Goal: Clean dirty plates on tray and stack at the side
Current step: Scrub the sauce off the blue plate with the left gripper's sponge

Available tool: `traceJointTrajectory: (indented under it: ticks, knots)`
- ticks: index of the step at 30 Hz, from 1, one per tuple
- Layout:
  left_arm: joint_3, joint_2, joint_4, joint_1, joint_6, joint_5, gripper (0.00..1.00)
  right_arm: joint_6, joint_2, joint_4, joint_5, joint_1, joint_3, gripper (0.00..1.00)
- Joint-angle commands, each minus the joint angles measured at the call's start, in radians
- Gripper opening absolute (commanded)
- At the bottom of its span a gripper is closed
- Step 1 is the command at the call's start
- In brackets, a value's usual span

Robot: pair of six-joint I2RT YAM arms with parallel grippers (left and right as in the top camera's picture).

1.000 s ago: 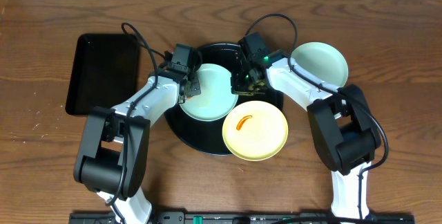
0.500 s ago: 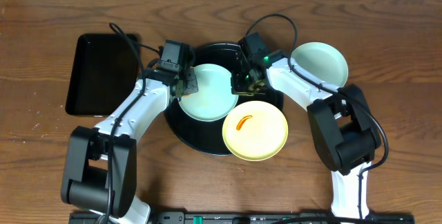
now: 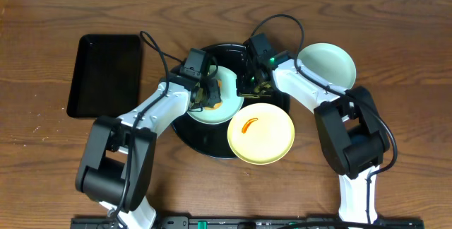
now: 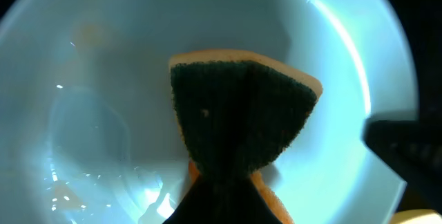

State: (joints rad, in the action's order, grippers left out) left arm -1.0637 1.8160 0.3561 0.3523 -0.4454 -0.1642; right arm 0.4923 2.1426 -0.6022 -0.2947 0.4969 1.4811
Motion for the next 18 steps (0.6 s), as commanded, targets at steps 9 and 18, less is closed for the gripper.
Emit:
traceJointTrajectory:
  ticks: [9,18]
  knots:
    - [0.013,0.039,0.116,-0.04,0.071,0.127,0.1,0.008,0.023,-0.019,0.036,-0.006,-0.005,0.01]
    - [0.013,0.039,0.207,-0.1,0.146,0.372,0.09,0.008,0.023,-0.018,0.036,-0.008,-0.005,0.01]
